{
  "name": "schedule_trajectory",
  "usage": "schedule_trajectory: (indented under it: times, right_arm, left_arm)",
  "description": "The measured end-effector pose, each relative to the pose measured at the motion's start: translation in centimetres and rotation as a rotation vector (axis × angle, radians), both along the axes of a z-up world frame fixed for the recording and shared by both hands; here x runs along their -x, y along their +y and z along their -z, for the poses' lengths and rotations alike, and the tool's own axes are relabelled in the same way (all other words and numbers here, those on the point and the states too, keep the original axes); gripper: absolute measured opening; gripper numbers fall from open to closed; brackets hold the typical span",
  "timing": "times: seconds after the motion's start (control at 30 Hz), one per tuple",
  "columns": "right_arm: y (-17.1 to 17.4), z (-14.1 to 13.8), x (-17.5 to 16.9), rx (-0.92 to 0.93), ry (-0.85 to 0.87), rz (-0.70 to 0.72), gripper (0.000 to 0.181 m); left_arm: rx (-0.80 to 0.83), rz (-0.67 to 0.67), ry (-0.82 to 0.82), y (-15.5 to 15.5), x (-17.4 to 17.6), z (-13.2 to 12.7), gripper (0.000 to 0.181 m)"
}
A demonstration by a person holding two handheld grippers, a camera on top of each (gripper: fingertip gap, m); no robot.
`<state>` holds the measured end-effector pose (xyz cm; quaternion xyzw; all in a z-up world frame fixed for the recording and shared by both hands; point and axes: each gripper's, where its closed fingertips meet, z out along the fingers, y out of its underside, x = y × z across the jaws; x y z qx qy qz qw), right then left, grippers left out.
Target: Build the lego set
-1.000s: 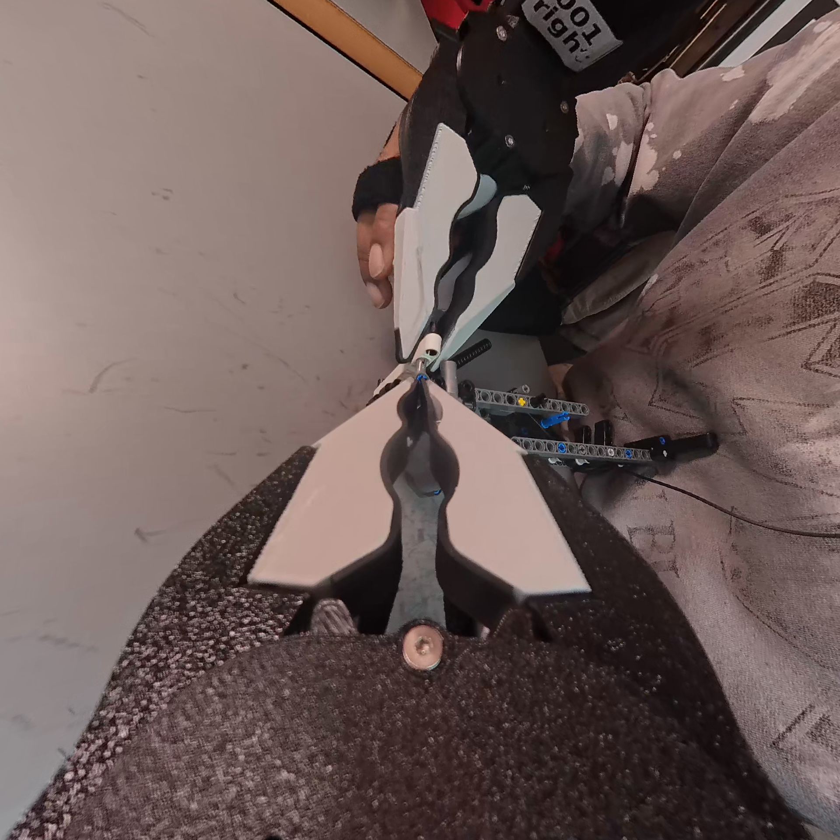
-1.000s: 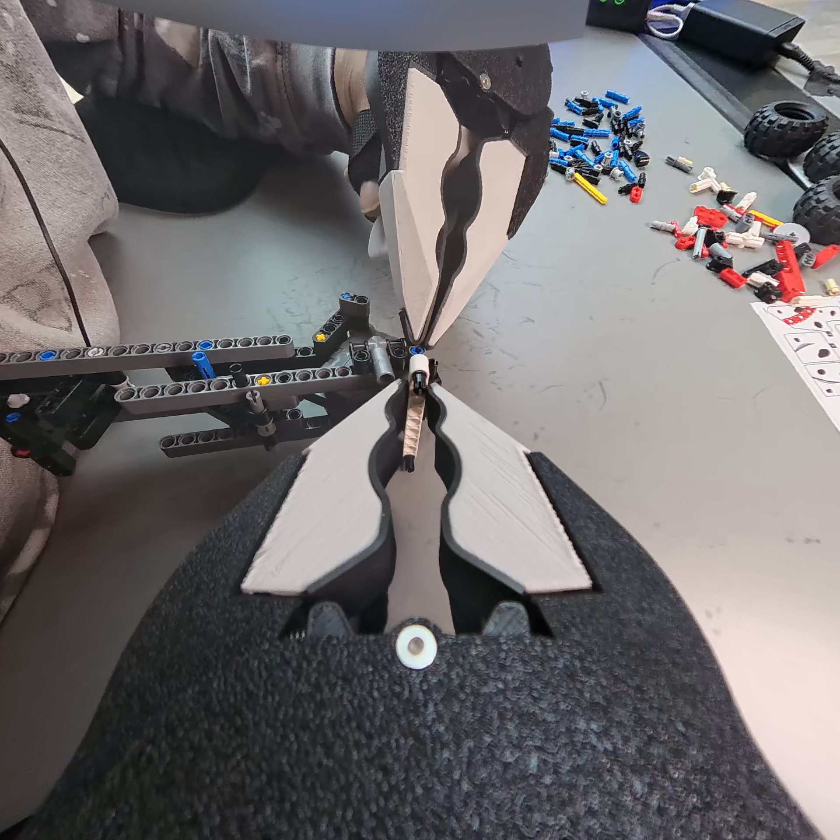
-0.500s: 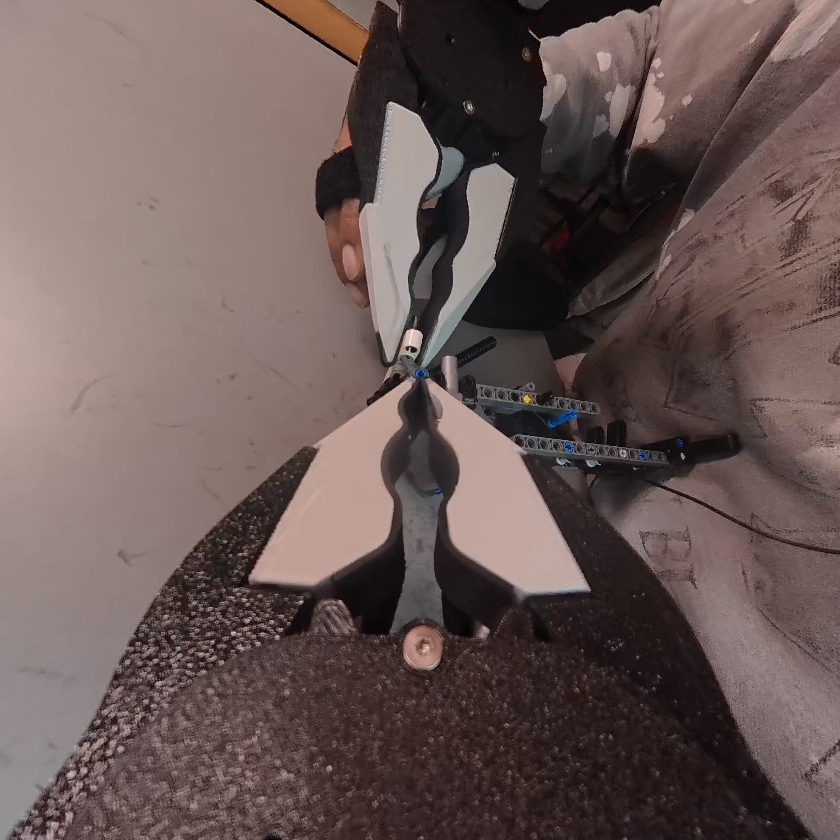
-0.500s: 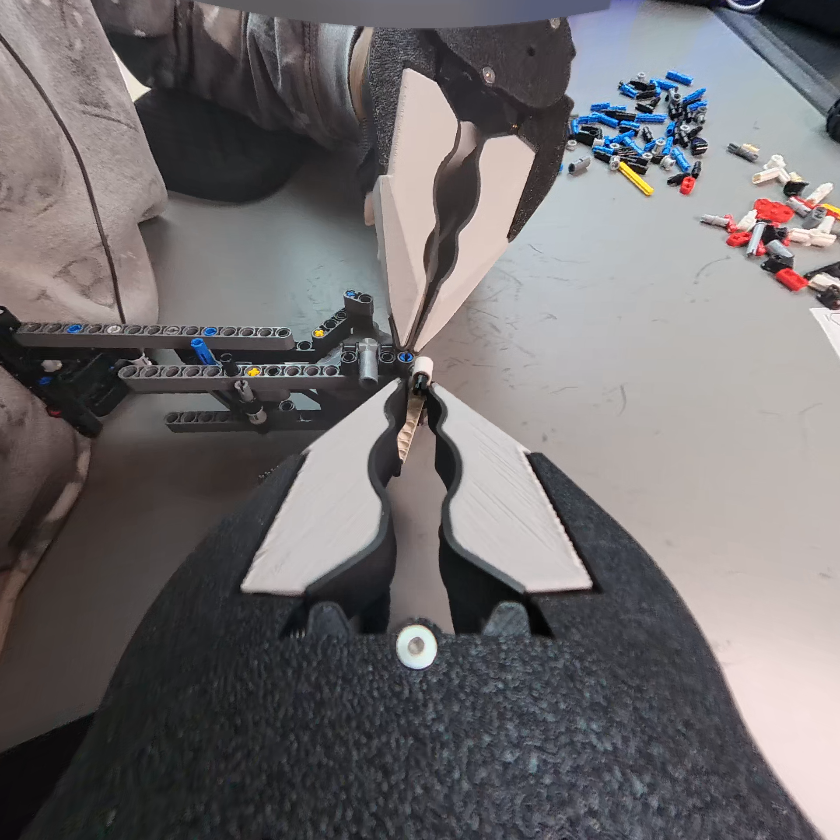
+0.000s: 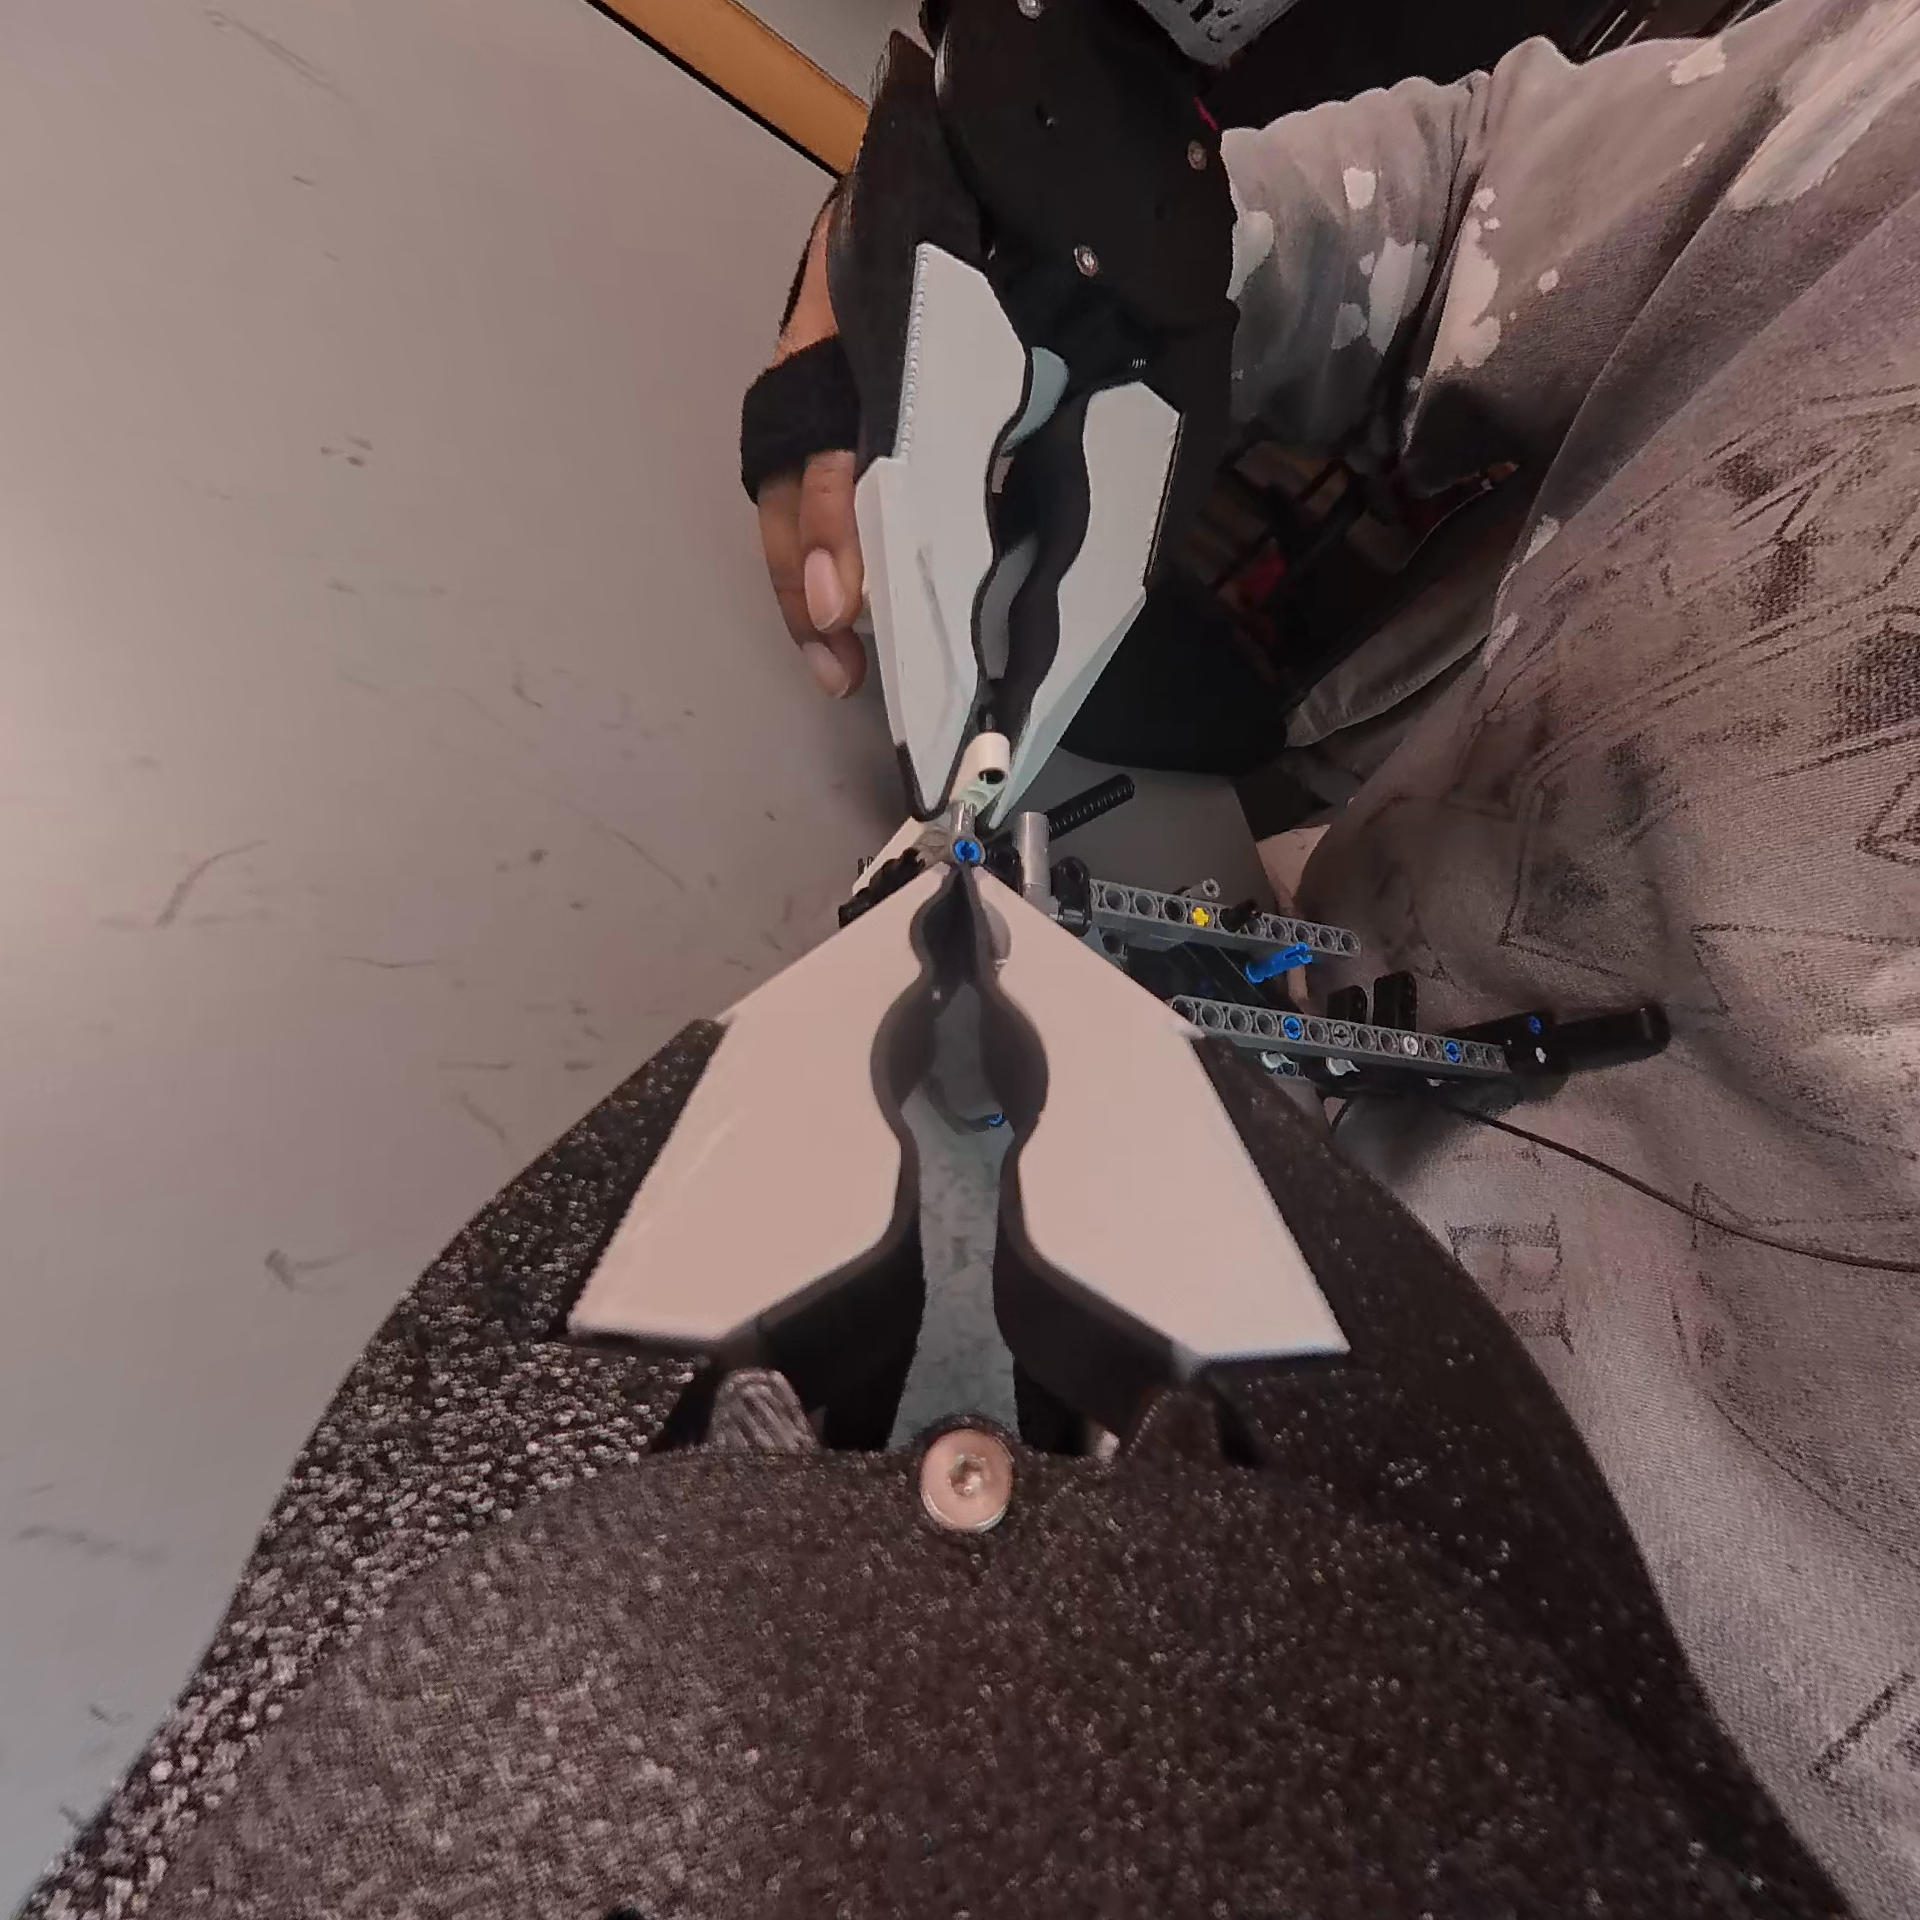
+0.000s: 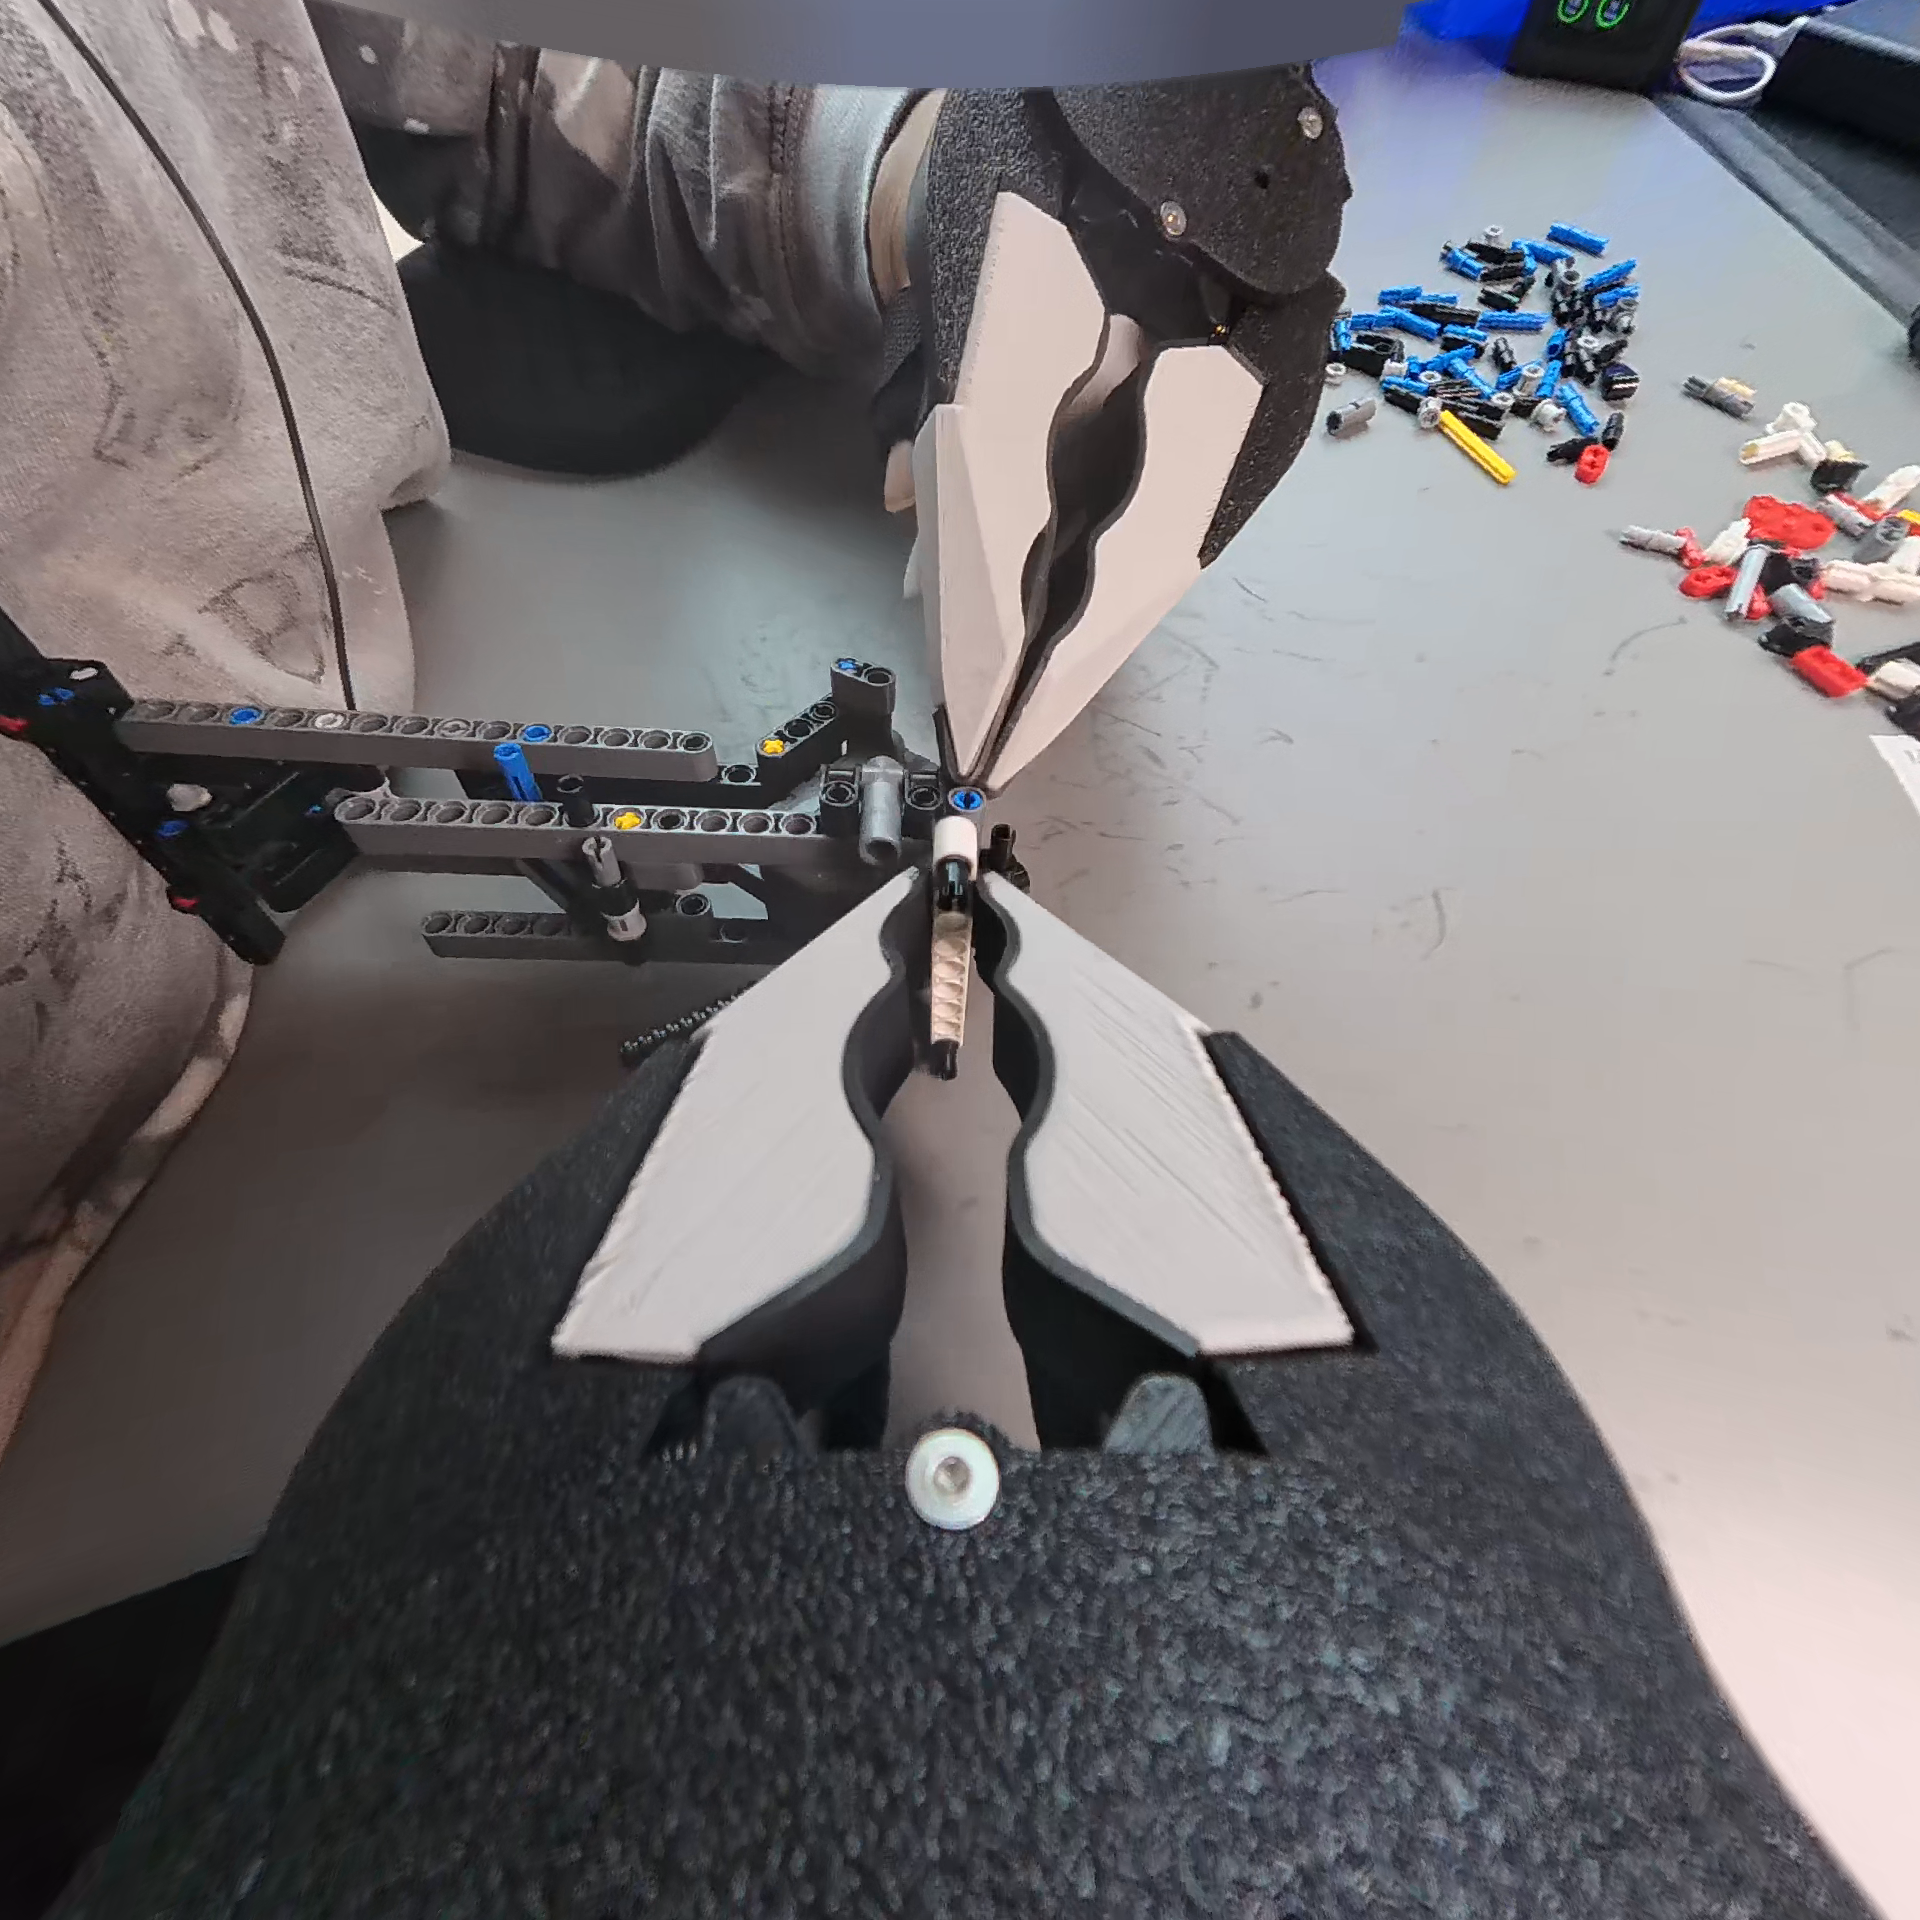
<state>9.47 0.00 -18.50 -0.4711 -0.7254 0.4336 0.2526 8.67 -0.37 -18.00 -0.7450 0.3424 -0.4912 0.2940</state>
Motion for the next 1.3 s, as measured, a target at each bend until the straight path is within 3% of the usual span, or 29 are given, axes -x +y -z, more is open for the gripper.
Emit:
schedule_trajectory:
  times: [0.9, 1.3]
  right_arm:
    - [-0.38, 0.09, 0.21, -0.027, -0.027, -0.048, 0.006]
    - [-0.07, 0.18, 0.25, -0.070, -0.085, 0.162, 0.006]
  left_arm:
    - [-0.029, 0.011, -0.007, -0.06, -0.27, 0.00, 0.000]
    - [-0.066, -0.119, 0.035, -0.04, -0.21, -0.01, 0.000]
